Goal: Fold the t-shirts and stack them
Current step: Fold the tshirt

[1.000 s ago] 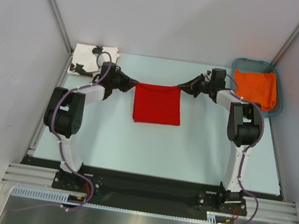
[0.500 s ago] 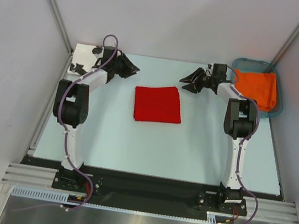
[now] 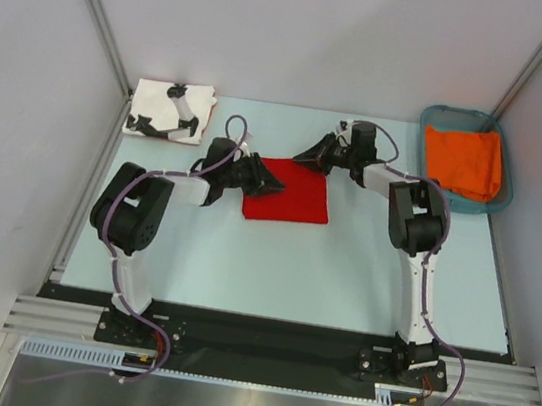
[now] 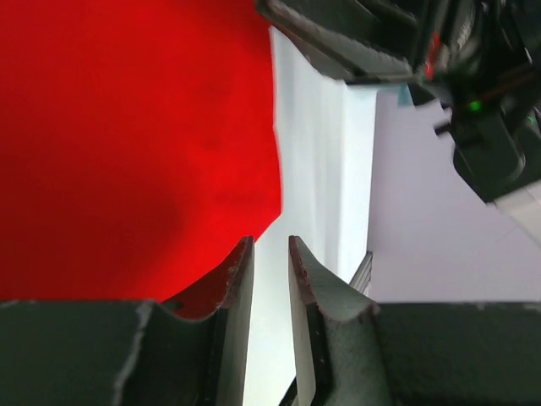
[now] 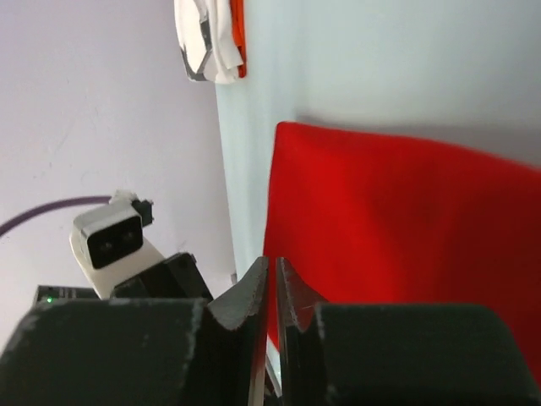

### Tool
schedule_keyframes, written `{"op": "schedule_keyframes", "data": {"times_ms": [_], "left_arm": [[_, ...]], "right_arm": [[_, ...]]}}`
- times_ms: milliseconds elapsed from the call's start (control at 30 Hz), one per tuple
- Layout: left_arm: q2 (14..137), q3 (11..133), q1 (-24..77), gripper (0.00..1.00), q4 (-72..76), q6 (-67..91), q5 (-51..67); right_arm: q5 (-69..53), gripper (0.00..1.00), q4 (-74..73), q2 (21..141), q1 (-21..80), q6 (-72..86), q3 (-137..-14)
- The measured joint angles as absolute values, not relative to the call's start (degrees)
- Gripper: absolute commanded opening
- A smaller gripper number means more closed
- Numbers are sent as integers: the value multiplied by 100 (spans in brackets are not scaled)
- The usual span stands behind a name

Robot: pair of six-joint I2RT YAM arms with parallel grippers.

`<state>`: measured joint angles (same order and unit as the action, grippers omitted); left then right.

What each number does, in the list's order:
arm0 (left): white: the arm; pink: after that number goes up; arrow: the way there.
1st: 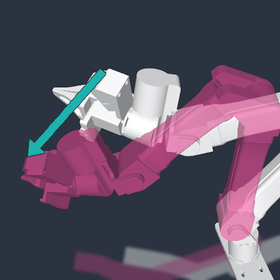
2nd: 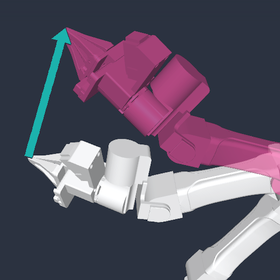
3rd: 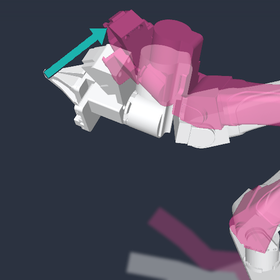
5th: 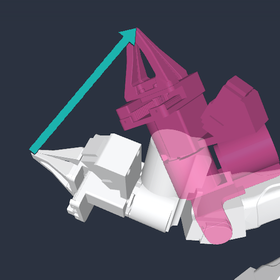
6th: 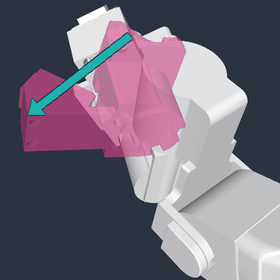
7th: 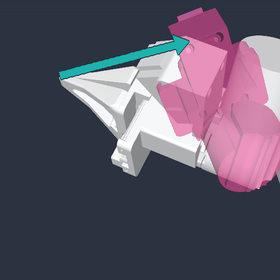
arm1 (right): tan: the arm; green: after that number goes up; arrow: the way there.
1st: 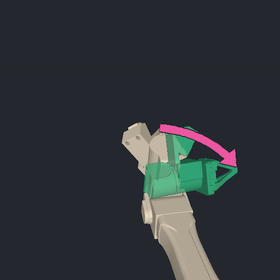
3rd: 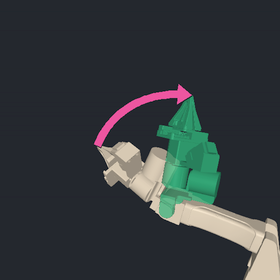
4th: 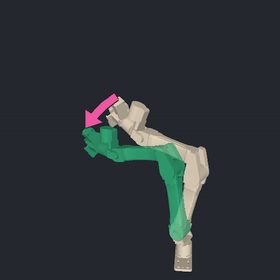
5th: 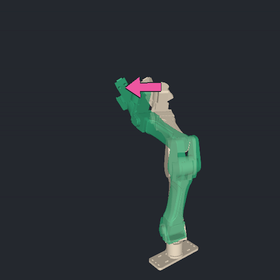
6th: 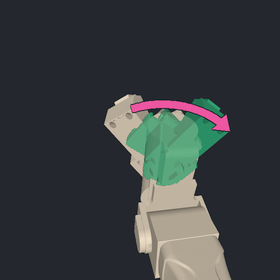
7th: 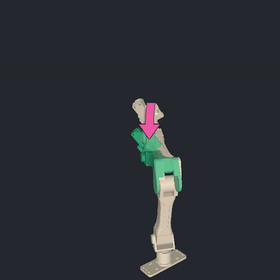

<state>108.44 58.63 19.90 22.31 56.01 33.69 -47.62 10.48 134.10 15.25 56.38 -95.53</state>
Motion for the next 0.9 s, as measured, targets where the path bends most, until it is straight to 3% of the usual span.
{"op": "schedule_keyframes", "data": {"times_ms": [233,500,733,900], "left_arm": [[11072,5505,1444,27,2539,5426,3636],[11445,5505,1074,25,2241,4831,3691],[10881,5666,1074,32,1107,4029,3629],[9944,5822,1103,32,801,3913,3680]], "right_arm": [[-4790,11,1846,14538,1433,6501,-9880],[-4864,15,2366,14846,1033,6949,-10099],[-4890,18,1426,14759,703,6442,-10573],[-4895,19,711,14167,692,5988,-10451]]}}
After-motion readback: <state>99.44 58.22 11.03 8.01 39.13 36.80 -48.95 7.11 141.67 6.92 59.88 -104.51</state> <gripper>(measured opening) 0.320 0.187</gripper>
